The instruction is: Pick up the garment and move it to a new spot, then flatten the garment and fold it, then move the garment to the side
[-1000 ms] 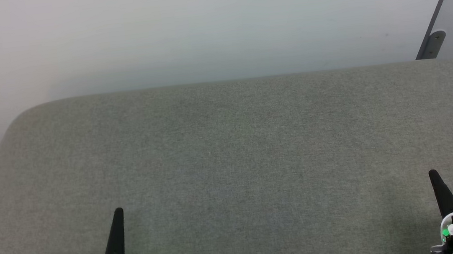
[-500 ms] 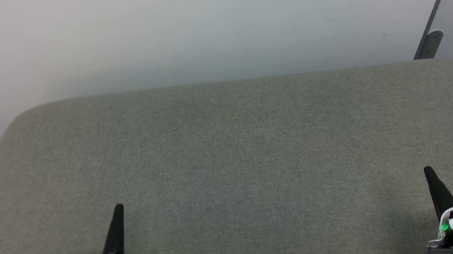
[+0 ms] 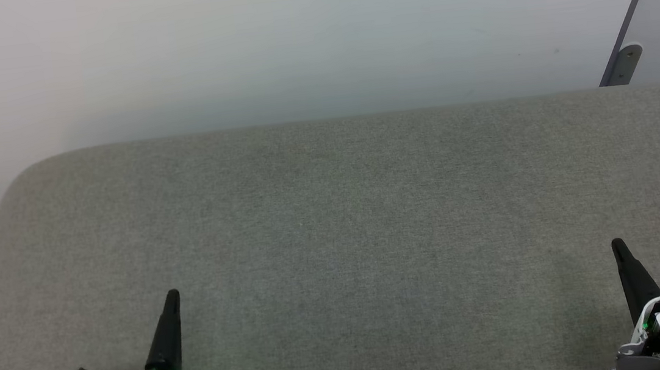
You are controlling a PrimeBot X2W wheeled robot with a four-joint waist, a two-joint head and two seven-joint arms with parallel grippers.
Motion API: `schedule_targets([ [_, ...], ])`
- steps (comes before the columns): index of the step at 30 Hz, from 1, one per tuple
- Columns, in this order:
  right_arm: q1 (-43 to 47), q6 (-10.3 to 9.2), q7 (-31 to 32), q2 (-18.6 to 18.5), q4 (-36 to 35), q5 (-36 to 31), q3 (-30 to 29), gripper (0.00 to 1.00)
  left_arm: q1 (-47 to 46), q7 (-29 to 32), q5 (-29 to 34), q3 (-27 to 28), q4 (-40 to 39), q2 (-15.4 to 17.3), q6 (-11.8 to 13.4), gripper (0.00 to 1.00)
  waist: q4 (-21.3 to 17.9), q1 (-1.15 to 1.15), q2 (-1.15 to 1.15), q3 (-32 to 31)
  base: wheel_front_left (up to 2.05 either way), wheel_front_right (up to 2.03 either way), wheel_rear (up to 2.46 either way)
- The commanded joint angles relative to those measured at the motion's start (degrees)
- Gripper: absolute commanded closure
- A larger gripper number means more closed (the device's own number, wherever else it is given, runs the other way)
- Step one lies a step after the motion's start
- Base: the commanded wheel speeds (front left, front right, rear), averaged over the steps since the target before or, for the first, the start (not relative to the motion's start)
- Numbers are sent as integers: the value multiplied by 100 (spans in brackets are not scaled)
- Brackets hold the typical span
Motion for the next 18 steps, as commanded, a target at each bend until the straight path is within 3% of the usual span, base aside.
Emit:
schedule_targets([
  [1, -110, -5, 42, 22, 7, 94, -26, 100, -76, 40, -104, 17, 15, -5, -28, 100, -3, 0, 0, 0, 0, 0, 0],
  [18, -218, -6, 209, 101, 111, 649, -47, 100, -203, 236, -708, 104, 142, -49, -32, 100, -40, 0, 0, -6, 0, 0, 0],
])
